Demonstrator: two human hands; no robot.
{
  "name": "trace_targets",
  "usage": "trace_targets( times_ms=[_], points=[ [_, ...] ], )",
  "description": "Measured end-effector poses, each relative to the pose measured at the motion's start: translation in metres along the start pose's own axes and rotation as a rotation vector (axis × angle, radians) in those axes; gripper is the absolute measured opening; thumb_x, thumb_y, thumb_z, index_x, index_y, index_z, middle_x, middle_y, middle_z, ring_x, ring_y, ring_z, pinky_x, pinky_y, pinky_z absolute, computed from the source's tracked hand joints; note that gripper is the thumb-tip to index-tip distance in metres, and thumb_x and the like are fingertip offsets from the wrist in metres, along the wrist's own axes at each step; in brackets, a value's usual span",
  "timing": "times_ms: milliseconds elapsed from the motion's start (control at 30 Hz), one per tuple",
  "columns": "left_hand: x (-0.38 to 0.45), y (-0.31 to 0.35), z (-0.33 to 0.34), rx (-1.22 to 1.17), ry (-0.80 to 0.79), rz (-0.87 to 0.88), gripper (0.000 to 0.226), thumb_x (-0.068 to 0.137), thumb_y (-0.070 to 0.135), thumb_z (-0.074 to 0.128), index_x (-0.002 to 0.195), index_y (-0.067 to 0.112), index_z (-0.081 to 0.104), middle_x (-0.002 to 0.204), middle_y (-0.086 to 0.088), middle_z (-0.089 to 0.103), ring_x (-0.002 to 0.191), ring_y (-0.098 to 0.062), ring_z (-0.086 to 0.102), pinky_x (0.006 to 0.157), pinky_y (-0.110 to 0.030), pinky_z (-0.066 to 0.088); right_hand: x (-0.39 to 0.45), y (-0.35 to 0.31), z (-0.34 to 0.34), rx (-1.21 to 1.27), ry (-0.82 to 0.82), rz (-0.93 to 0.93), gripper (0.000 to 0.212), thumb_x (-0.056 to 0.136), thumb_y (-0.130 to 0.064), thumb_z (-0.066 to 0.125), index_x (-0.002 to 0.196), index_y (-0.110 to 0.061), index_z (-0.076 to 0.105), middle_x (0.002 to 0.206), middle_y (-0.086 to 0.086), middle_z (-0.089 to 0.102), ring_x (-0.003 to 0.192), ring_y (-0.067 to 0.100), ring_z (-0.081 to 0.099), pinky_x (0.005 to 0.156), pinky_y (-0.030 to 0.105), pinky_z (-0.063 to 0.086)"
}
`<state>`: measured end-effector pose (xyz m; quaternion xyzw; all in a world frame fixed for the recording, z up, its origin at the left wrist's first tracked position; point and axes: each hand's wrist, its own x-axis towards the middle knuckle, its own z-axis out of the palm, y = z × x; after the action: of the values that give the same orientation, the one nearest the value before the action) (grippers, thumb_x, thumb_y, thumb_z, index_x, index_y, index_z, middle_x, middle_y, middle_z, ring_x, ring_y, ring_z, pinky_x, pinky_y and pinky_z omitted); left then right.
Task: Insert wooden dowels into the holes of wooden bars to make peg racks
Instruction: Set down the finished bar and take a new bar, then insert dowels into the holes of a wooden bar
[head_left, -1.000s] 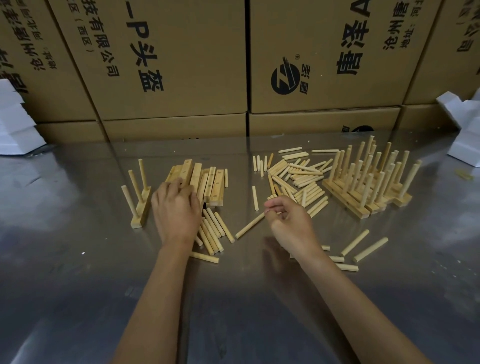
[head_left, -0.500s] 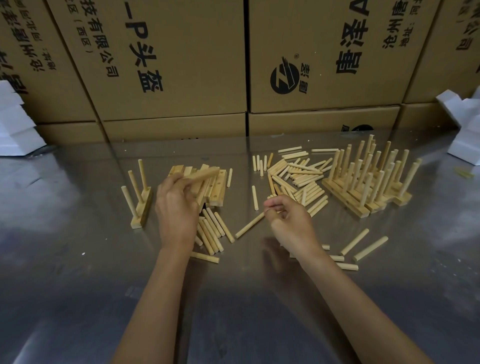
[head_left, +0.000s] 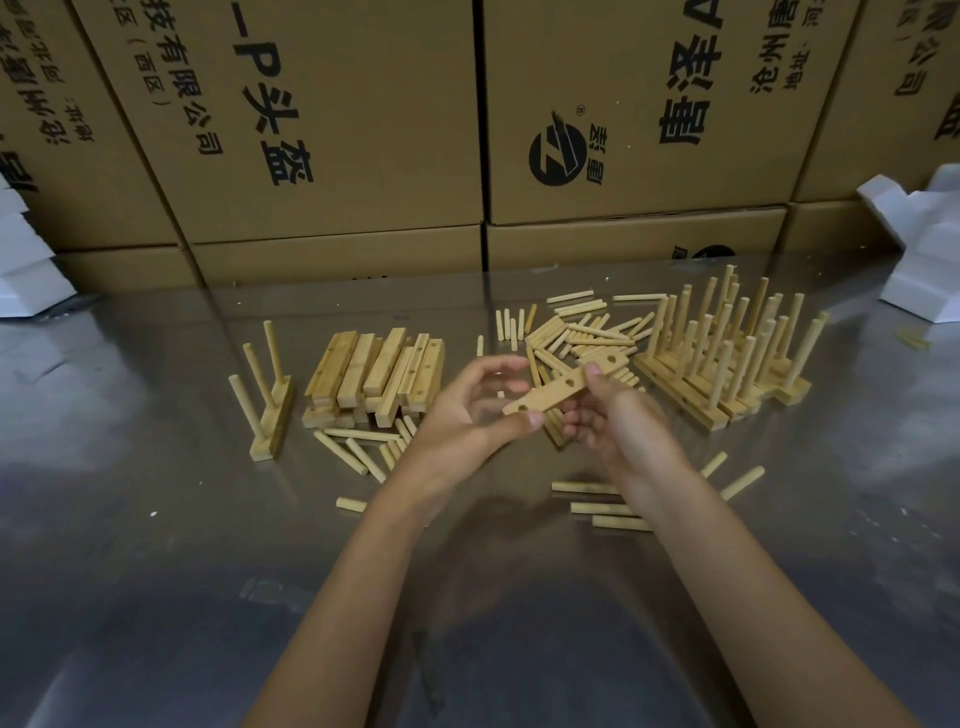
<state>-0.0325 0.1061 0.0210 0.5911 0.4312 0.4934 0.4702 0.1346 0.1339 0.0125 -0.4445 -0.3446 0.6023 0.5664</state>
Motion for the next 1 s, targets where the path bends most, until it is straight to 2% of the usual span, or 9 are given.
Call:
trace_targets(
  times_ms=[133,200,267,333,433,500,733,867,1000],
  points=[
    [-0.003,0.001,-0.008,-0.257,-0.234,-0.267,0.044,0.094,0.034,0.063,0.137,0.023,0.056,0.124,-0.014,0.068,0.086,-0.028,0.071,0.073,-0.037,0.060,-0.012,-0.003,0.003,-0.329,-0.286,-0.208,0.026,0.101,-0.032,0.054,0.106,-0.014,0.071,0.089,-0.007,0.075,0.079,0.006,0.068,0.067,0.017,0.050],
    [-0.004,0.002,-0.015,-0.253,-0.305,-0.268,0.038,0.102,0.033,0.052,0.138,0.021,0.057,0.116,-0.016,0.070,0.071,-0.024,0.065,0.065,-0.035,0.059,-0.014,0.002,0.010,-0.397,-0.277,-0.324,0.026,0.099,-0.034,0.057,0.105,-0.014,0.072,0.081,-0.012,0.072,0.076,-0.002,0.066,0.063,0.010,0.047],
    [-0.003,0.003,-0.024,-0.266,-0.248,-0.234,0.036,0.100,0.027,0.053,0.136,0.022,0.059,0.104,-0.012,0.070,0.067,-0.019,0.063,0.061,-0.032,0.058,-0.009,0.011,0.014,-0.561,-0.071,-0.461,0.026,0.097,-0.039,0.059,0.106,-0.019,0.072,0.080,-0.011,0.067,0.078,0.004,0.061,0.067,0.017,0.044],
    [-0.002,0.005,-0.033,-0.301,-0.097,-0.194,0.042,0.091,0.023,0.060,0.133,0.023,0.058,0.099,-0.008,0.071,0.069,-0.017,0.065,0.060,-0.029,0.058,-0.006,0.020,0.013,-0.806,0.039,-0.597,0.027,0.099,-0.034,0.056,0.119,-0.019,0.068,0.094,-0.009,0.065,0.090,0.010,0.057,0.077,0.026,0.045],
    [-0.001,0.006,-0.047,-0.436,0.086,-0.146,0.053,0.084,0.019,0.063,0.137,0.018,0.052,0.094,-0.005,0.074,0.071,-0.019,0.069,0.062,-0.028,0.059,-0.007,0.037,0.014,-1.217,-0.230,-0.714,0.040,0.097,-0.013,0.050,0.136,-0.022,0.058,0.127,-0.006,0.057,0.119,0.016,0.044,0.102,0.034,0.037],
    [-0.001,0.006,-0.055,-0.537,0.109,-0.148,0.056,0.087,0.017,0.061,0.140,0.016,0.047,0.092,-0.006,0.072,0.075,-0.023,0.071,0.064,-0.029,0.061,-0.009,0.050,0.019,-1.406,-0.336,-0.722,0.038,0.096,-0.018,0.052,0.131,-0.028,0.060,0.139,-0.008,0.049,0.129,0.015,0.036,0.106,0.037,0.032],
    [-0.001,0.004,-0.064,-0.584,0.130,-0.168,0.041,0.094,0.012,0.043,0.133,0.005,0.054,0.084,-0.006,0.062,0.072,-0.026,0.067,0.059,-0.029,0.059,-0.009,0.054,0.019,-1.449,-0.266,-0.708,0.014,0.092,-0.029,0.061,0.105,-0.027,0.068,0.120,-0.012,0.056,0.120,0.011,0.039,0.096,0.030,0.030],
    [0.000,0.002,-0.064,-0.553,0.220,-0.207,0.033,0.099,0.029,0.044,0.118,0.008,0.061,0.080,-0.004,0.057,0.060,-0.020,0.059,0.050,-0.029,0.051,-0.010,0.057,0.022,-1.459,-0.171,-0.764,0.024,0.091,-0.037,0.061,0.113,-0.028,0.066,0.118,-0.012,0.057,0.119,0.011,0.041,0.092,0.029,0.025],
    [0.003,-0.003,-0.066,-0.555,0.337,-0.206,0.041,0.104,0.047,0.036,0.107,0.013,0.058,0.069,0.000,0.055,0.053,-0.015,0.050,0.046,-0.026,0.046,-0.017,0.065,0.040,-1.439,-0.228,-0.790,0.039,0.088,-0.061,0.056,0.104,-0.028,0.071,0.112,-0.014,0.059,0.114,0.010,0.042,0.096,0.034,0.030]
  ],
)
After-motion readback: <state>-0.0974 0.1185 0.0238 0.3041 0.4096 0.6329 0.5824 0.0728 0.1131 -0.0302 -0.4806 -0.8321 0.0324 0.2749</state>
